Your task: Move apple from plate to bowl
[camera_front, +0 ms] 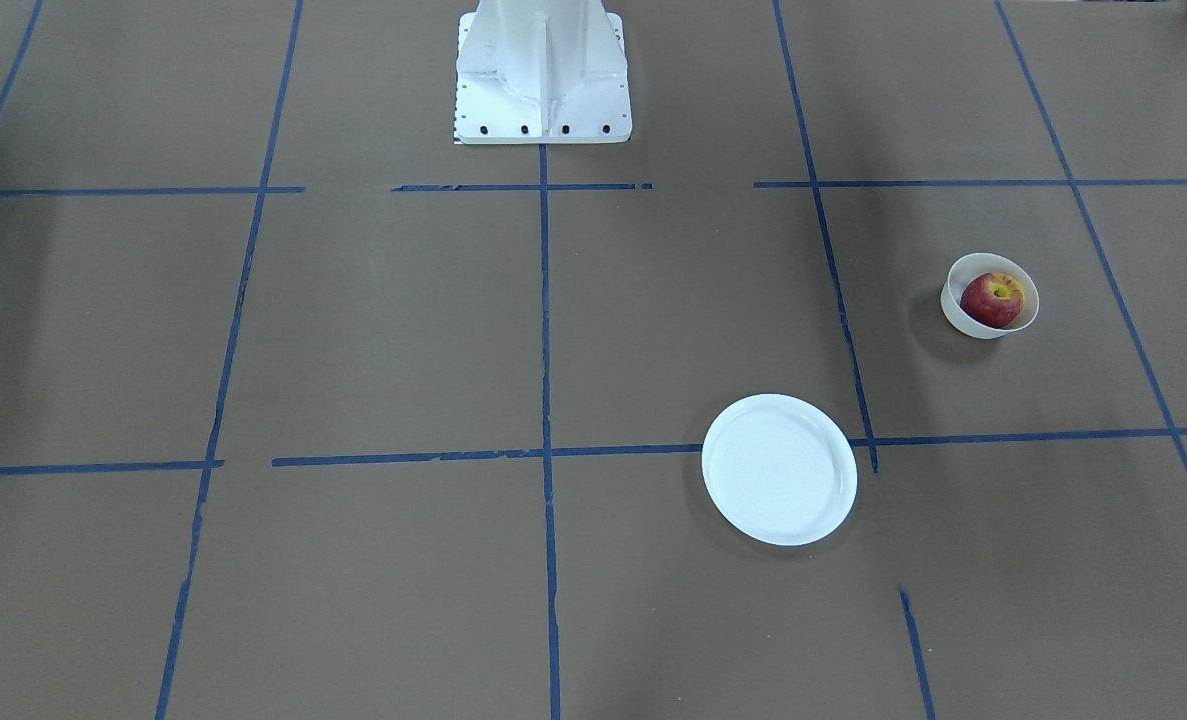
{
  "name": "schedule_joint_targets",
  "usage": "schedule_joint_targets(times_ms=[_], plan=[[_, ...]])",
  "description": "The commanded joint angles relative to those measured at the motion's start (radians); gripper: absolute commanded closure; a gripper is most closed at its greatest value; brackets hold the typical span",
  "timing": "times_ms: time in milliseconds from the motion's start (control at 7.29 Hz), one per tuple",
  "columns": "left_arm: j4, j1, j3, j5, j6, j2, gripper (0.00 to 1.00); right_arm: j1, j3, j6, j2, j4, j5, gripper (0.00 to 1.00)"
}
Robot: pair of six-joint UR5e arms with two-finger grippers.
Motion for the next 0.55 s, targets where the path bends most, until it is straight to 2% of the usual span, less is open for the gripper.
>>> schedule_joint_targets(times_ms=[0, 137, 412], plan=[[0.009, 0.001, 0.005, 0.002, 0.002, 0.004, 0.00, 0.000, 0.000, 0.000, 0.000, 0.000, 0.000, 0.00], [0.017, 0.000, -0.012, 0.002, 0.003, 0.004, 0.00, 0.000, 0.000, 0.000, 0.000, 0.000, 0.000, 0.00], [0.135, -0.001, -0.055, 0.003, 0.006, -0.017, 0.00, 0.000, 0.000, 0.000, 0.000, 0.000, 0.000, 0.00]])
